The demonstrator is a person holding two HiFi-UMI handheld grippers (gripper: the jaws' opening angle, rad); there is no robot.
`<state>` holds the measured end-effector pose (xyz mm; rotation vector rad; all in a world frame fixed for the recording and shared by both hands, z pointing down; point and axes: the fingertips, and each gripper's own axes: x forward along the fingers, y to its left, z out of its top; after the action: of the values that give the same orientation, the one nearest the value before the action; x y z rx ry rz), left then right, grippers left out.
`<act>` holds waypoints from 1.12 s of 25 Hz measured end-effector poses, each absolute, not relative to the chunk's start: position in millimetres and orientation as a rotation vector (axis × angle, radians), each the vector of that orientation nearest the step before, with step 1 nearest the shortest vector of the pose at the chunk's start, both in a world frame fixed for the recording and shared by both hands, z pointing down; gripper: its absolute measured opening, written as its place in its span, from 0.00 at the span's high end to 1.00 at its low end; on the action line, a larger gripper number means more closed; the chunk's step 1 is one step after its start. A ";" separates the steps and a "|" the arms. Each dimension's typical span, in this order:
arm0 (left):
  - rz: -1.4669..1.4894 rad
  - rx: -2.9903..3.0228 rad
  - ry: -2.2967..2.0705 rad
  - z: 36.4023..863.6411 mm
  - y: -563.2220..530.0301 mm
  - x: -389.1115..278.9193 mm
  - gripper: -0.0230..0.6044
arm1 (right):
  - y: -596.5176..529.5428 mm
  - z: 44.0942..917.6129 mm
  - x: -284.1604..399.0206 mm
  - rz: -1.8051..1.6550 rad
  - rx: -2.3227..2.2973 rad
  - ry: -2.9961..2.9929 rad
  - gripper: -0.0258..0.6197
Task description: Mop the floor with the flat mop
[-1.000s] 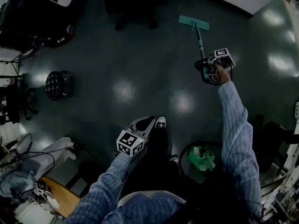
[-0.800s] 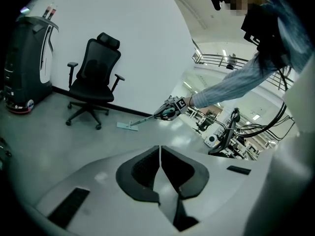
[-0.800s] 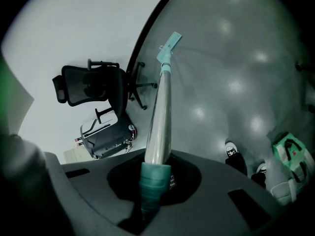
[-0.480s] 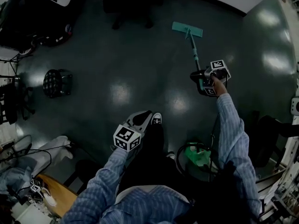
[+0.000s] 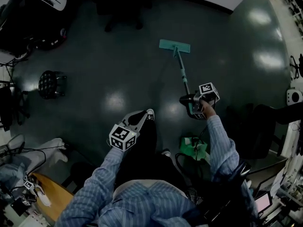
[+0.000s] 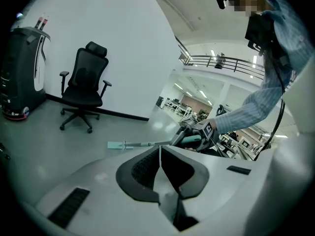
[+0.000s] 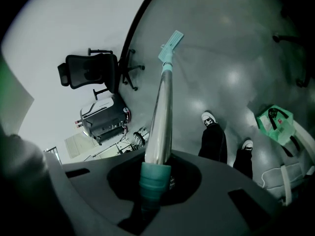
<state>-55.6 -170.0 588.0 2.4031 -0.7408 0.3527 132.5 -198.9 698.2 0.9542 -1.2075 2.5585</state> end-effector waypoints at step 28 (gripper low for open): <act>0.208 2.406 -0.862 551.1 146.6 -75.8 0.95 | 334.0 664.2 72.7 2.596 0.781 -1.147 0.92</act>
<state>-75.8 146.6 551.1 2.4064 -0.8623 0.2078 72.7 334.0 664.2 0.7808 -1.1470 2.5964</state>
